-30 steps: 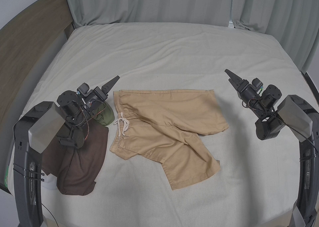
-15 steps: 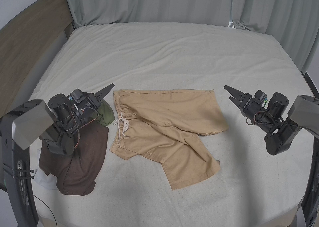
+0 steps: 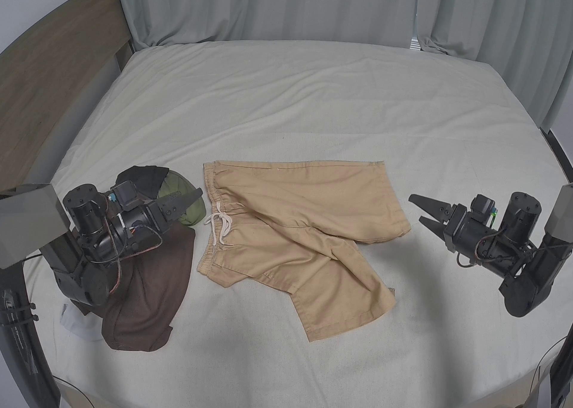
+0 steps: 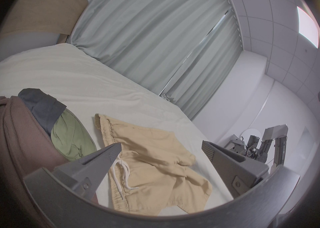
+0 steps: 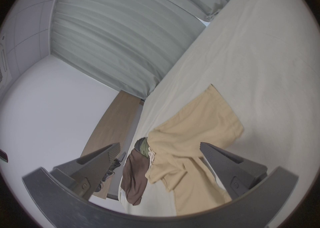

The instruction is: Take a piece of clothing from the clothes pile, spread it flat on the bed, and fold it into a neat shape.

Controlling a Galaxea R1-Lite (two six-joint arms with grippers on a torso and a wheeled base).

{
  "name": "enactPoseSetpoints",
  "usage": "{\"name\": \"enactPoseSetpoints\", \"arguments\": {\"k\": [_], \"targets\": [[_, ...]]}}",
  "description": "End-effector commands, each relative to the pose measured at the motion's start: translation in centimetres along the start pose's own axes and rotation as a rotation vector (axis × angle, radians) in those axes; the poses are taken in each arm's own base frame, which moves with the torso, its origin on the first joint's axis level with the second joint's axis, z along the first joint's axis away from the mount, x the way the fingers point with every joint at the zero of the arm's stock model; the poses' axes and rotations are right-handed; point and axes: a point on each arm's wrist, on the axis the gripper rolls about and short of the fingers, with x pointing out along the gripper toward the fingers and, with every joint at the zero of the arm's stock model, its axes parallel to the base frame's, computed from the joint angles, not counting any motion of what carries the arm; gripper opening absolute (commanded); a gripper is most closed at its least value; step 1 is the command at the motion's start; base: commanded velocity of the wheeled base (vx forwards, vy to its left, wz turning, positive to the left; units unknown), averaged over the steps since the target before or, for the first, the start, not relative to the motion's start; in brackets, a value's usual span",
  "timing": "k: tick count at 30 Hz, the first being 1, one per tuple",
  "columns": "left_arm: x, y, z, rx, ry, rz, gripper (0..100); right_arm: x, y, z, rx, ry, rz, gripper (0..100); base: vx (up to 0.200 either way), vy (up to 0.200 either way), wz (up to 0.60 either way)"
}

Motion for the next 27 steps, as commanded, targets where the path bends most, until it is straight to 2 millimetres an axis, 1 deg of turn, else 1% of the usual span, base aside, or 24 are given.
{"name": "enactPoseSetpoints", "arguments": {"k": [1, 4, 6, 7, 8, 9, 10, 12, 13, 15, 27], "targets": [[-0.7, -0.8, -0.2, 0.014, 0.021, -0.011, 100, -1.4, -0.2, -2.0, 0.026, 0.072, -0.047, 100, 0.0, 0.0, 0.0], [-0.7, -0.8, 0.0, 0.017, 0.017, -0.011, 100, -1.7, -1.3, -3.7, 0.039, 0.131, -0.095, 100, 0.0, 0.0, 0.0], [-0.7, -0.7, 0.0, 0.018, 0.015, -0.01, 100, -1.8, -2.1, -4.4, 0.03, 0.161, -0.124, 100, 0.0, 0.0, 0.0], [-0.7, -0.7, 0.0, 0.018, 0.015, -0.01, 100, -1.8, -2.1, -4.4, 0.03, 0.161, -0.124, 100, 0.0, 0.0, 0.0], [-0.7, -0.7, -0.1, 0.015, 0.019, -0.01, 100, -1.9, -3.0, -5.3, 0.03, 0.195, -0.155, 100, 0.0, 0.0, 0.0], [-0.6, -0.7, -0.1, 0.016, 0.018, -0.01, 100, -2.0, -3.4, -5.7, 0.034, 0.211, -0.17, 100, 0.0, 0.0, 0.0], [-0.6, -0.7, -0.1, 0.015, 0.019, -0.01, 100, -2.0, -3.4, -5.8, 0.033, 0.213, -0.171, 100, 0.0, 0.0, 0.0], [-0.5, -0.8, -0.2, 0.015, 0.021, -0.014, 100, -1.8, -4.5, -6.7, 0.054, 0.247, -0.204, 100, 0.0, 0.0, 0.0], [-0.5, -0.8, -0.2, 0.015, 0.021, -0.014, 100, -1.8, -4.5, -6.7, 0.054, 0.247, -0.204, 100, 0.0, 0.0, 0.0], [-0.5, -0.8, -0.3, 0.014, 0.023, -0.015, 100, -1.8, -5.2, -7.2, 0.073, 0.263, -0.225, 100, 0.0, 0.0, 0.0], [-0.5, -0.8, -0.2, 0.016, 0.022, -0.019, 100, -2.0, -5.6, -8.2, 0.163, 0.267, -0.29, 100, 0.0, 0.0, 0.0]]}}
